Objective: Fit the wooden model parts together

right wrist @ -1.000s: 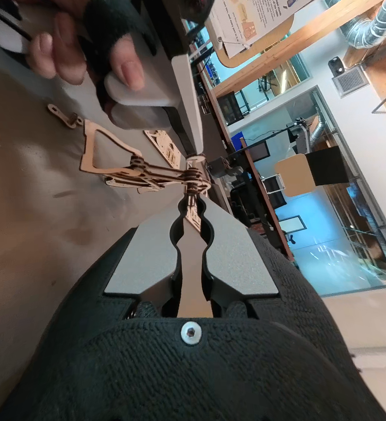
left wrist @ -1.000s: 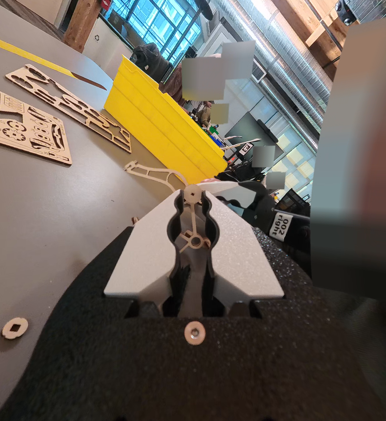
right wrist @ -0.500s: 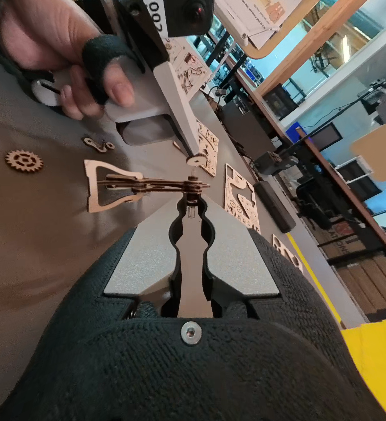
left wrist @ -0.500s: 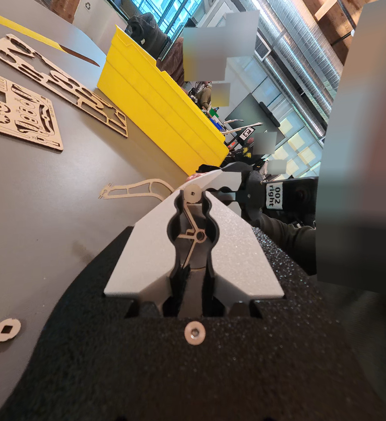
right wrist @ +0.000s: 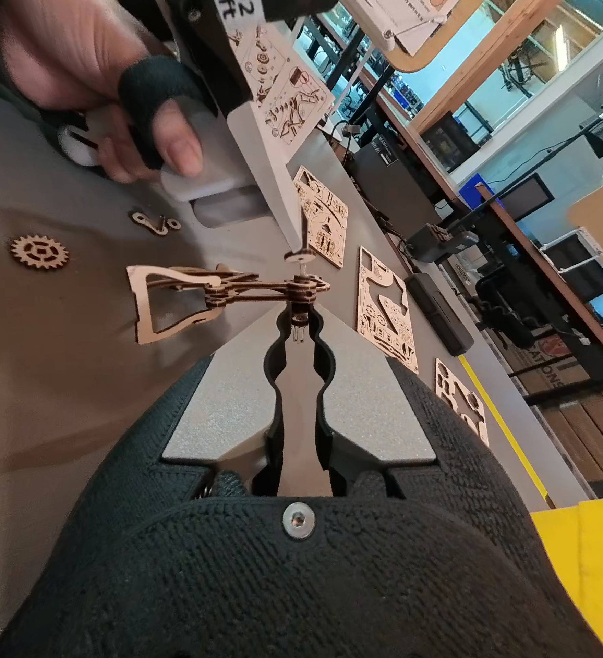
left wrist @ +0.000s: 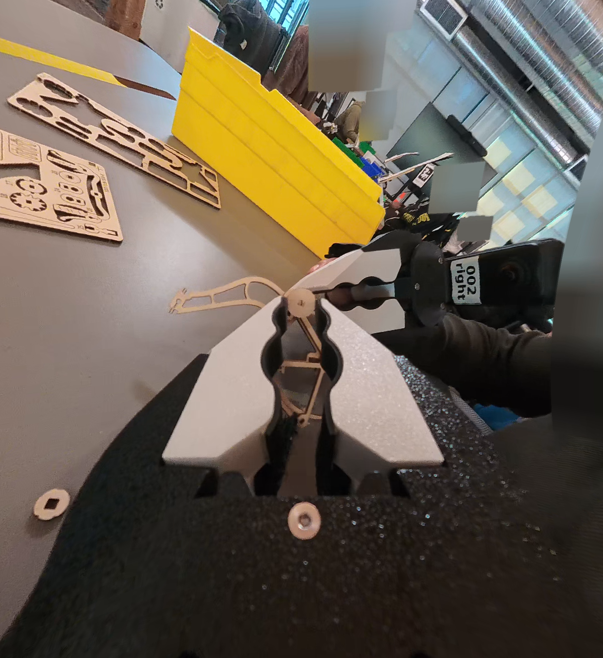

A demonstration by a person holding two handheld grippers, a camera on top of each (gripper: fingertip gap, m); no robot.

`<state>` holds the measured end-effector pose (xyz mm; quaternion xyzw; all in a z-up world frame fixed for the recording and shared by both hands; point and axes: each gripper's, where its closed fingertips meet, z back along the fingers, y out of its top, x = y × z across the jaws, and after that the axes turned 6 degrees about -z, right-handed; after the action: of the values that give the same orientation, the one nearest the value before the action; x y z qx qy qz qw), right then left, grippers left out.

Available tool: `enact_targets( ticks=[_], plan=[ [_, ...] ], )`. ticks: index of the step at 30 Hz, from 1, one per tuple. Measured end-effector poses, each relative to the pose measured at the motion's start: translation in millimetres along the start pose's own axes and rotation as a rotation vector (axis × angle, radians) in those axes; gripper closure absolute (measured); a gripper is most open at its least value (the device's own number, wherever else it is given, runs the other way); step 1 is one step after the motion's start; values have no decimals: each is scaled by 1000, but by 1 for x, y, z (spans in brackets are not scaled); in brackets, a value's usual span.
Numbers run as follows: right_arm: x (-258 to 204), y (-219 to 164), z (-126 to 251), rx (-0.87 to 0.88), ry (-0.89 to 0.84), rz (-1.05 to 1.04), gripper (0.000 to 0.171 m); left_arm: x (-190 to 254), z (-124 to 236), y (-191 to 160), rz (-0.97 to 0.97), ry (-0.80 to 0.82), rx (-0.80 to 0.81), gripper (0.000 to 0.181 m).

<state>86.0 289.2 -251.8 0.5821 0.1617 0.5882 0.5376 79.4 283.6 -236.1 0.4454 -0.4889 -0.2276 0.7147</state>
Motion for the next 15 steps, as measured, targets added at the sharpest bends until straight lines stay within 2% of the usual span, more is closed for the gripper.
enact_targets(
  ticks=[15],
  plan=[
    [-6,-3,0,-14,61,-12,164,-3,-1,-6,-5,8,-52,168]
  ],
)
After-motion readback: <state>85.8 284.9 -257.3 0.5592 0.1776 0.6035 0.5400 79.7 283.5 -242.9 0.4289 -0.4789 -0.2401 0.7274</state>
